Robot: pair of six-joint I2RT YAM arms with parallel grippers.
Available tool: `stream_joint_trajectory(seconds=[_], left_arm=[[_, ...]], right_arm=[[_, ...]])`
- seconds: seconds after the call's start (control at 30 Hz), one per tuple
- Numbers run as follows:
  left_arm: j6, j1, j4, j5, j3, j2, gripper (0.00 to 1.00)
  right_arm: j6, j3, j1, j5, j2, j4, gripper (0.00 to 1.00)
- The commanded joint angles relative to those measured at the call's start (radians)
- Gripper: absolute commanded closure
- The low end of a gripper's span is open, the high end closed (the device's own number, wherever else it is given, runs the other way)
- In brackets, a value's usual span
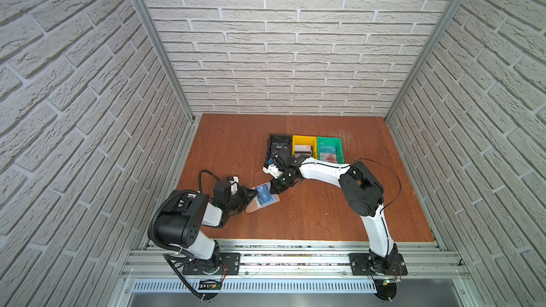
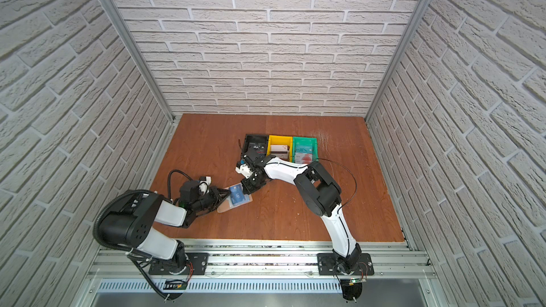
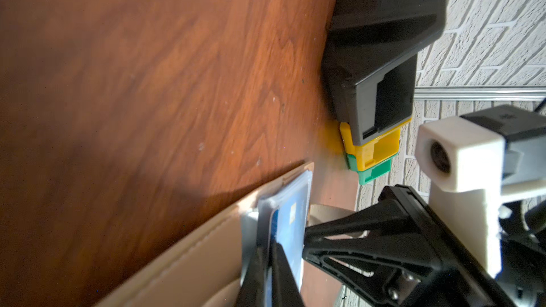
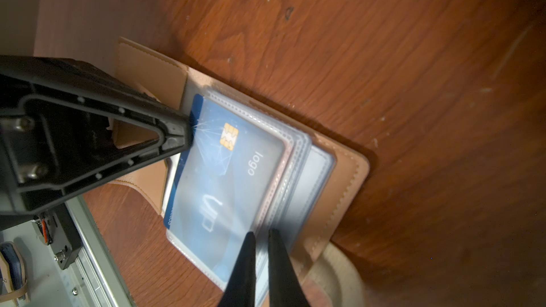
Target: Take the credit cards out of the card holder
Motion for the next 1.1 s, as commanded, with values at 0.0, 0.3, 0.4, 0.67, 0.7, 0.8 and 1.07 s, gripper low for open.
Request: stream_joint_trajectory(seconds=[0.0, 0.3, 0.4, 0.67, 0.7, 0.8, 1.07], left_arm=[[0.023, -0.005, -0.036, -0.011, -0.019, 0.02, 0.9], [0.035, -0.006, -0.025, 0.002, -0.019, 0.037, 0.93], [0.037, -0.005, -0.019, 0.004, -0.019, 0.045, 0.94], [0.045, -0.004, -0.003, 0.009, -0.026, 0.073, 1.0], [0.046, -0.005, 0.001, 0.009, -0.028, 0.078, 1.0], [0.053, -0.005, 0.017, 0.012, -0.034, 0.096, 1.0], [0.062, -0.001, 0.091, 0.025, -0.048, 0.162, 1.0]], right_arm=[[0.011, -0.017, 0.021, 0.012, 0.081, -0.013, 0.87], [0.014, -0.017, 0.021, 0.009, 0.09, -0.016, 0.87], [0.015, -0.015, 0.021, 0.008, 0.093, -0.016, 0.87], [0.013, -0.009, 0.02, -0.002, 0.095, -0.027, 0.87], [0.014, -0.008, 0.019, -0.005, 0.098, -0.029, 0.87], [0.014, -0.002, 0.019, -0.018, 0.102, -0.035, 0.87], [0.015, -0.002, 0.003, -0.033, 0.108, -0.049, 0.87]])
